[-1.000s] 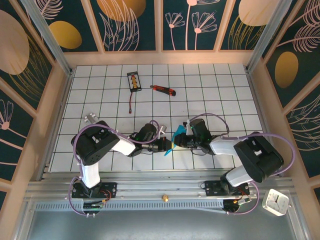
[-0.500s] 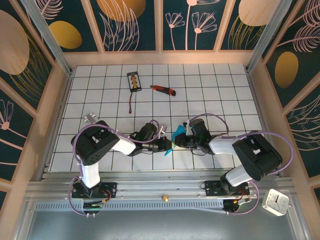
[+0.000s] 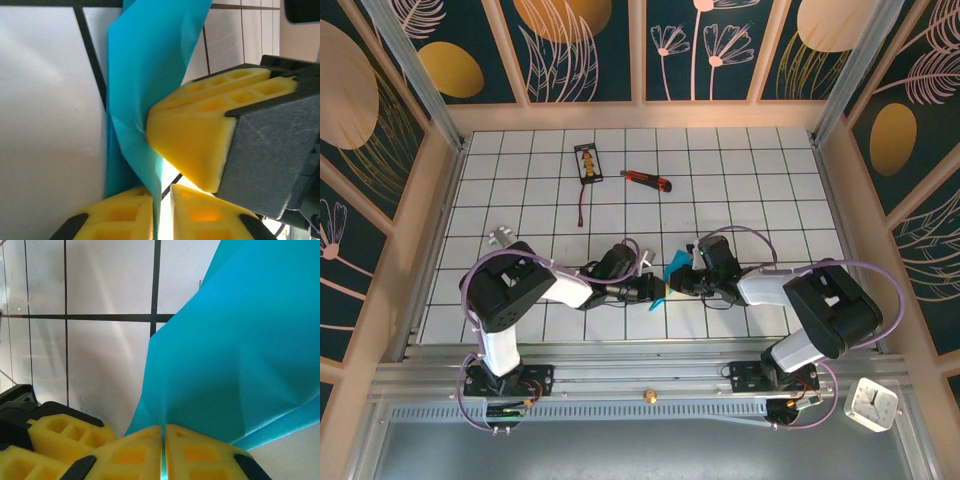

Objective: Fold a paper plane with a square sheet of paper (pick it up from the middle)
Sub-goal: Fold the wing for the fifth time at the center of the table.

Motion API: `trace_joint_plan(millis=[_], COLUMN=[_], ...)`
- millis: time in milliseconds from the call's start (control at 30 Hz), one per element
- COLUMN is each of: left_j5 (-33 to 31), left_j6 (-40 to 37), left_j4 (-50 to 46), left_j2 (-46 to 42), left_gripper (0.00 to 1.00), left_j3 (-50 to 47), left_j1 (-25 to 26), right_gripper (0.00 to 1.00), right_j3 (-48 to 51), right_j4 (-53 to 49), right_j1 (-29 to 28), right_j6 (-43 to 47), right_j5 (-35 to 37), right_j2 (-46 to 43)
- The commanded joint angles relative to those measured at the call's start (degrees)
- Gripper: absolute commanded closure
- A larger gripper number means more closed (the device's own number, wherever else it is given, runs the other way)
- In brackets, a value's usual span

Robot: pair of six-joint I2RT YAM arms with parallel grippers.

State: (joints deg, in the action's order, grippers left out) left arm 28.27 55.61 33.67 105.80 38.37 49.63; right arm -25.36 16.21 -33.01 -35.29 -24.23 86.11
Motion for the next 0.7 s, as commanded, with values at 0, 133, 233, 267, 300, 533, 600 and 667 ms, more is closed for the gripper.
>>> trace_joint_plan(millis=[0,133,233,267,300,533,600,667], left_j5=[-1.35,-2.26,-3.97,-4.48,-4.78,-0.83,0.27,0.11], left_j6=[-1.06,-1.97,-3.29,-3.85,-4.15,-3.10,-3.01,-3.10], left_j4=[-10.09,-13.38,-15.70,-16.16,-16.26,-8.28,-7.77,-7.66], left_j2=[-1.25,-4.60,-9.34,-11.09,-12.36,-14.72,-12.75,-11.19], left_gripper=[0.78,0.71,0.68,0.68,0.68,0.94,0.98,0.99], left_j3=[-0.58,-0.58,-1.31,-1.53,-1.87,-1.95,-0.30,0.87], left_j1=[0.55,0.53,0.52,0.54,0.56,1.11,1.29,1.26], right_gripper=[0.87,0.87,0.88,0.87,0.87,0.87,0.87,0.88], right_j3=[0.69,0.78,0.75,0.76,0.76,0.67,0.71,0.84], right_j4=[-5.82,-6.05,-6.10,-6.02,-6.01,-6.27,-6.49,-6.47], right_j1=[1.05,0.98,1.03,1.02,1.02,1.04,1.02,1.02], right_j6=[0.57,0.66,0.66,0.66,0.66,0.71,0.66,0.66], right_j5=[4.54,4.54,4.54,4.54,4.45,4.54,4.76,4.87], right_j2=[2.65,2.81,2.75,2.77,2.89,2.81,2.63,2.48])
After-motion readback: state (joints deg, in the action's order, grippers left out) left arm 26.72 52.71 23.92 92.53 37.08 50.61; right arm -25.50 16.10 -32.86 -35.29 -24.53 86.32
